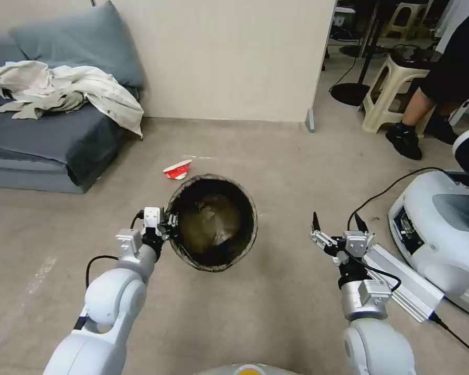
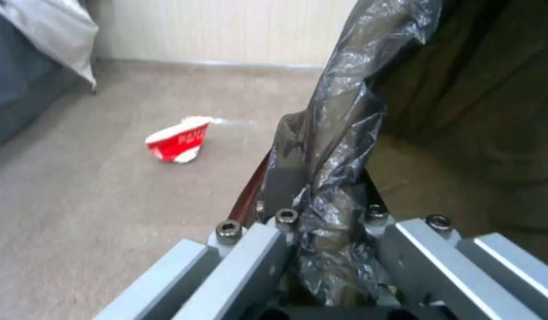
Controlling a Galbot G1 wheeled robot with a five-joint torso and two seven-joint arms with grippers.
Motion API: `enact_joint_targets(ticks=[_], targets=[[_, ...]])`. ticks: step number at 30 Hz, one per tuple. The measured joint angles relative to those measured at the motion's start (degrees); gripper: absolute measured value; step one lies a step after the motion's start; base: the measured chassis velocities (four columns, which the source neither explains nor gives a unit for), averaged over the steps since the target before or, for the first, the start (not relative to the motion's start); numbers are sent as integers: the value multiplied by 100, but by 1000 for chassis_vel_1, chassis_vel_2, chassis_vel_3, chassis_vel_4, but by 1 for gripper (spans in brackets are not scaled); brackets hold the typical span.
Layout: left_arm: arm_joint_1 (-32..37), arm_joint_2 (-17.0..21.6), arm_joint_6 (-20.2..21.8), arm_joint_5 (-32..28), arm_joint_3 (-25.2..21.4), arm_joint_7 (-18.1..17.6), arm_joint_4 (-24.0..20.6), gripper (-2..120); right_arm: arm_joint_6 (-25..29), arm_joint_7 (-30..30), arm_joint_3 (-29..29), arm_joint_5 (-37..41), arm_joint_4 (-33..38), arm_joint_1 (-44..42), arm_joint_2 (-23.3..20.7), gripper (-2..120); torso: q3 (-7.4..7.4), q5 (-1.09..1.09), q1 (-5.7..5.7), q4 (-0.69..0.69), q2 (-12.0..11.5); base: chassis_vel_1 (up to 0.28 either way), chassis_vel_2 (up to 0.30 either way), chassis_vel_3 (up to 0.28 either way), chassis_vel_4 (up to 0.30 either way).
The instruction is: Pick up the trash can from the floor.
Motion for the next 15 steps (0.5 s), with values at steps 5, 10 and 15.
enact_joint_targets(ticks=[5,10,15], targets=[[46,-16,71,20,20,-16,-163,0,-7,4,7,16,14,13,0,100,0,0,0,0,0,0,0,0,0],[80,-47,96,46,37,-37,-198,0,-19,9,28,38,34,15,-10,100,0,0,0,0,0,0,0,0,0],[111,-48,124,58,39,-44,-246,0,-25,15,37,51,36,18,-11,100,0,0,0,0,0,0,0,0,0]])
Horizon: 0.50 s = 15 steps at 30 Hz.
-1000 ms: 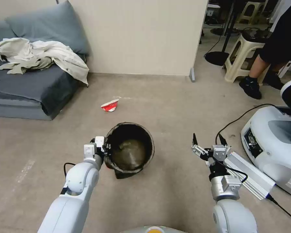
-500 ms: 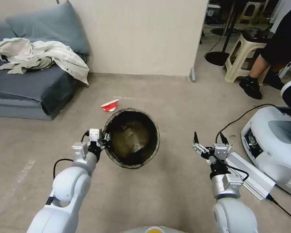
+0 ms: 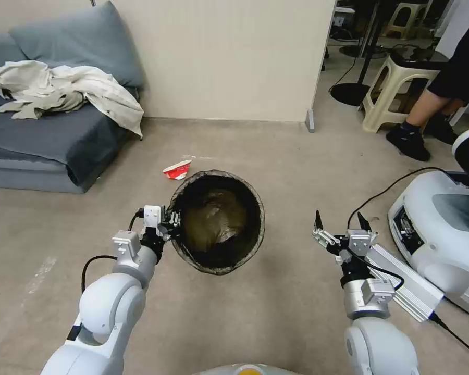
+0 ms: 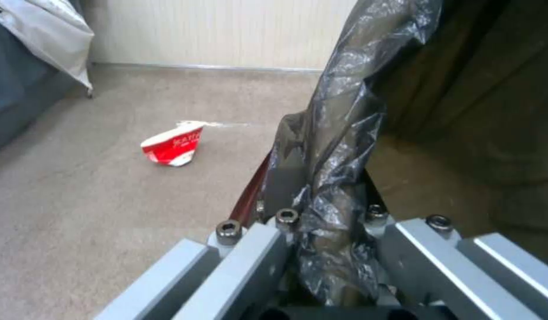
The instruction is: Pick up the trash can from the floor.
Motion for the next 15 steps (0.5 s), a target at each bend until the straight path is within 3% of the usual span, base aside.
enact_joint_targets(ticks=[15], targets=[[-22,14,44,1,6,-3,-9,0,-27,15,-11,0,-4,25,8,100,0,-1,0,0,0,0,0,0,0]])
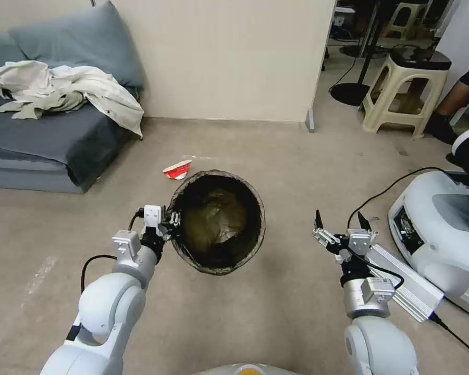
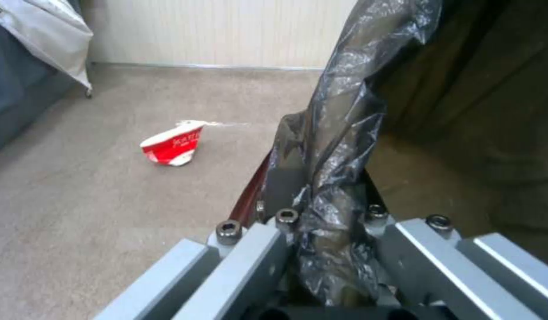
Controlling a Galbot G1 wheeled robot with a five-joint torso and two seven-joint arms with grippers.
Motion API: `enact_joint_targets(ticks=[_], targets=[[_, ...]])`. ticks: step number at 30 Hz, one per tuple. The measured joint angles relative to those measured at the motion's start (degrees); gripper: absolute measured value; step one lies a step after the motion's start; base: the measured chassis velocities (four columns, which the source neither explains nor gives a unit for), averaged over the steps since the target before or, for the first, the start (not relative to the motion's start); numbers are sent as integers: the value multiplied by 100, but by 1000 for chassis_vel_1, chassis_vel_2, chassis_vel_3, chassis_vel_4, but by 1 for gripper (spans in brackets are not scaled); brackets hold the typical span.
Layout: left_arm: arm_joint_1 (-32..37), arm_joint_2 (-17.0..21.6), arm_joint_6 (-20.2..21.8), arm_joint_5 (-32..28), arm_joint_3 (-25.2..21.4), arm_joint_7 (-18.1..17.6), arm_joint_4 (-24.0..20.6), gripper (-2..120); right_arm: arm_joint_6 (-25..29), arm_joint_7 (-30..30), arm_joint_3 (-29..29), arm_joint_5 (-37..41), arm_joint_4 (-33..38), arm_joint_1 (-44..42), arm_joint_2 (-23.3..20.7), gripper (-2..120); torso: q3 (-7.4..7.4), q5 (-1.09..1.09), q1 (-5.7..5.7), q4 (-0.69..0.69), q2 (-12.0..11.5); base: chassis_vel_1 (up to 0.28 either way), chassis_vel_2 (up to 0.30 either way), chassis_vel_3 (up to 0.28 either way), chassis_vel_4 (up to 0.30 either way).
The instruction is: Pick up the trash can from the floor.
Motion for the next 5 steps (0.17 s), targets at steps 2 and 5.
enact_joint_targets(ticks=[2,5], targets=[[2,5,3,1,-1,0,0,0,0,1,-5,-6,0,0,3,100,0,0,0,0,0,0,0,0,0],[7,9,9,7,-9,0,0,0,0,2,-16,-20,0,-3,13,100,0,0,0,0,0,0,0,0,0]])
